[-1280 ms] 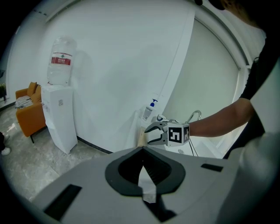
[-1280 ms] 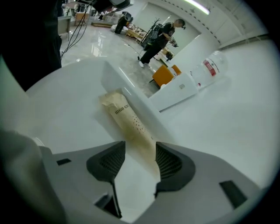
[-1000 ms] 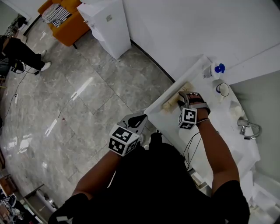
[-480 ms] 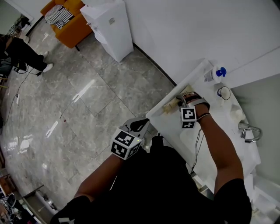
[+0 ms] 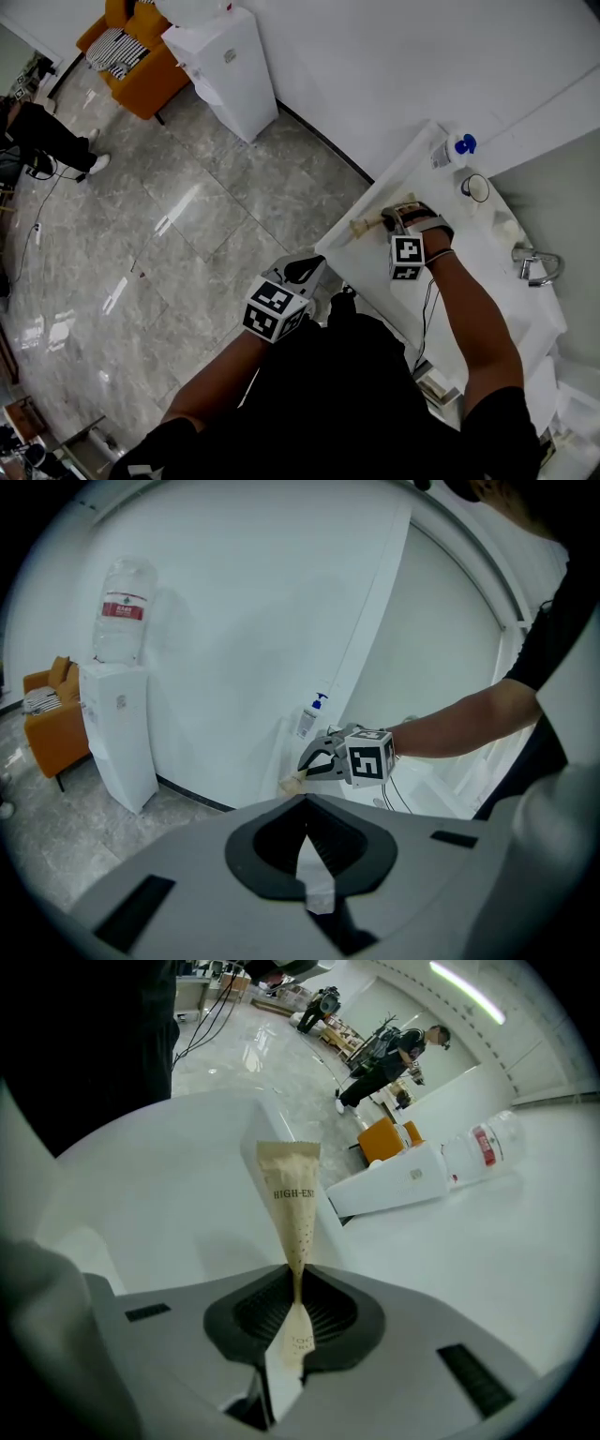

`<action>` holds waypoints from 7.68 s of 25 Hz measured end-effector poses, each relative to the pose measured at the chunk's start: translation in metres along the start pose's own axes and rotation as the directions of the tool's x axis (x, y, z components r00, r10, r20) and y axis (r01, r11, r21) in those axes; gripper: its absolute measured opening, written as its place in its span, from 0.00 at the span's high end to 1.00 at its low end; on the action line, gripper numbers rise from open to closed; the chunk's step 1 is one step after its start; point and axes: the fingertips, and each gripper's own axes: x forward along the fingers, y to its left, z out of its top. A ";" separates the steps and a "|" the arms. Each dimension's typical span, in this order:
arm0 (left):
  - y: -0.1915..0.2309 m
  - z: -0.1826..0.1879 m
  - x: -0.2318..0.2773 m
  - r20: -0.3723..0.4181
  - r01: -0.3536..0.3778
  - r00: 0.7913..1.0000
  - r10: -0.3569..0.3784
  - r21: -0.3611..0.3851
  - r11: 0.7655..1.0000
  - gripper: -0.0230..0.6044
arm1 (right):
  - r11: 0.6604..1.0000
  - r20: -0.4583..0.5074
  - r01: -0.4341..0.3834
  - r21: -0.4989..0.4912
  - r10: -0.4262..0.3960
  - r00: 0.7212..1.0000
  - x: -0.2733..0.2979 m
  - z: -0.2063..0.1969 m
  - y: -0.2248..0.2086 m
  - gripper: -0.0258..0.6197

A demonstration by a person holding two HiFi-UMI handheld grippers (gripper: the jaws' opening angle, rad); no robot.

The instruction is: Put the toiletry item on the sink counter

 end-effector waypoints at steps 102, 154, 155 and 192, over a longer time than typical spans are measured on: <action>-0.456 -0.202 0.059 -0.229 0.389 0.916 -0.329 0.310 0.868 0.96 | 0.431 -0.228 0.080 0.899 0.302 0.926 -0.236 -0.136 0.680 0.91; -0.422 -0.158 -0.017 -0.170 0.395 0.919 -0.357 0.359 0.846 0.96 | -0.356 -0.083 -0.101 0.929 -0.467 0.880 -0.378 -0.023 0.473 0.96; -0.422 -0.157 -0.022 -0.174 0.416 0.910 -0.377 0.368 0.832 0.96 | -0.361 -0.093 -0.104 0.927 -0.488 0.868 -0.385 -0.015 0.461 0.96; -0.302 -0.203 -0.219 -0.219 0.573 0.819 -0.530 0.361 0.736 0.96 | -0.458 -0.235 -0.093 0.884 -0.607 0.759 -0.461 0.233 0.349 0.96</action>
